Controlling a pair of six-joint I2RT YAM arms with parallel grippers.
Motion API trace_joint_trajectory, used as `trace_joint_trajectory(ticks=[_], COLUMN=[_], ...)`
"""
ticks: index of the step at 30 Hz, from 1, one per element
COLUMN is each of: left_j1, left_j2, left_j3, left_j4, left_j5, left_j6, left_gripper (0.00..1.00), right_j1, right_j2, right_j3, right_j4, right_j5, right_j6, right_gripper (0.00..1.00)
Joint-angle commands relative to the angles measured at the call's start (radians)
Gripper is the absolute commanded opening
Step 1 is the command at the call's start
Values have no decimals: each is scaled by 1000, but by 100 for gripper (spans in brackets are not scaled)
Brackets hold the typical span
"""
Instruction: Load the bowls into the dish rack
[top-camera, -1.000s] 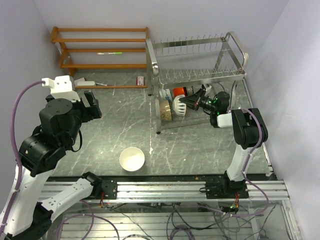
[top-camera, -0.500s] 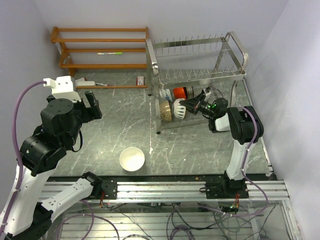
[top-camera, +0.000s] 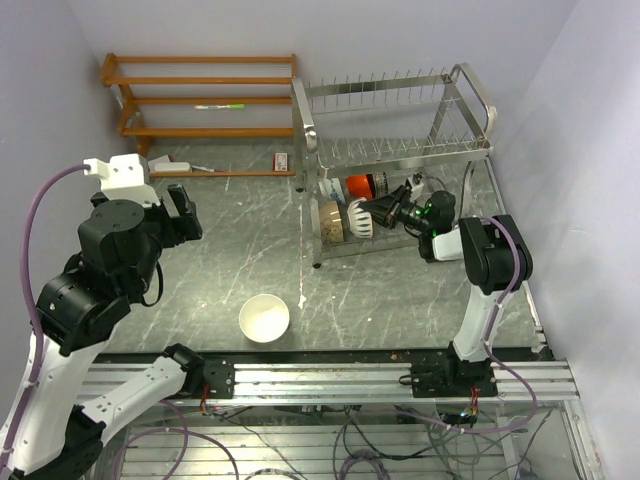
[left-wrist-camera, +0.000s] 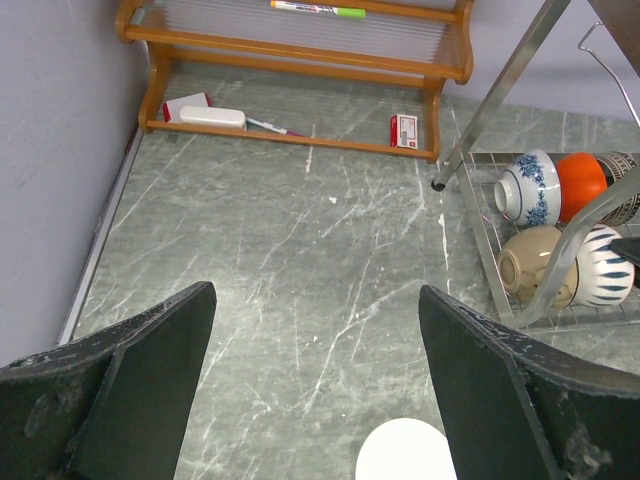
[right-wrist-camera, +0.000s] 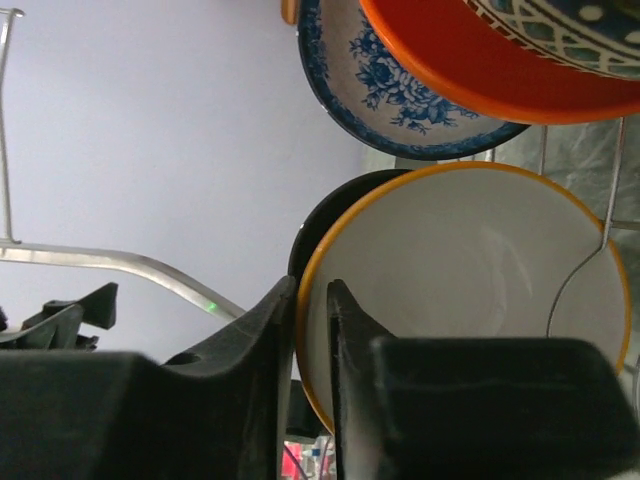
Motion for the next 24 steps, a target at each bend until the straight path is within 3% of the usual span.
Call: trace_joint_trajectory(ticks=[1, 7, 13, 24], left_j1=[-6, -6, -6, -6], left_j2=[-10, -15, -14, -16], left_j3=[3, -1, -2, -10], left_j4=[-6, 2, 7, 17], left_j5=[11, 18, 23, 37], left_j6=[17, 21, 32, 29], left_gripper=[93, 93, 93, 93], right_j1=[-2, -1, 2, 9], right_j2=[-69, -99, -146, -320], right_j3=[29, 42, 44, 146], right_j4=[-202, -236, -267, -937], right_j5=[42, 38, 56, 300], right_j6=[-142, -155, -172, -521], right_gripper=[24, 41, 46, 52])
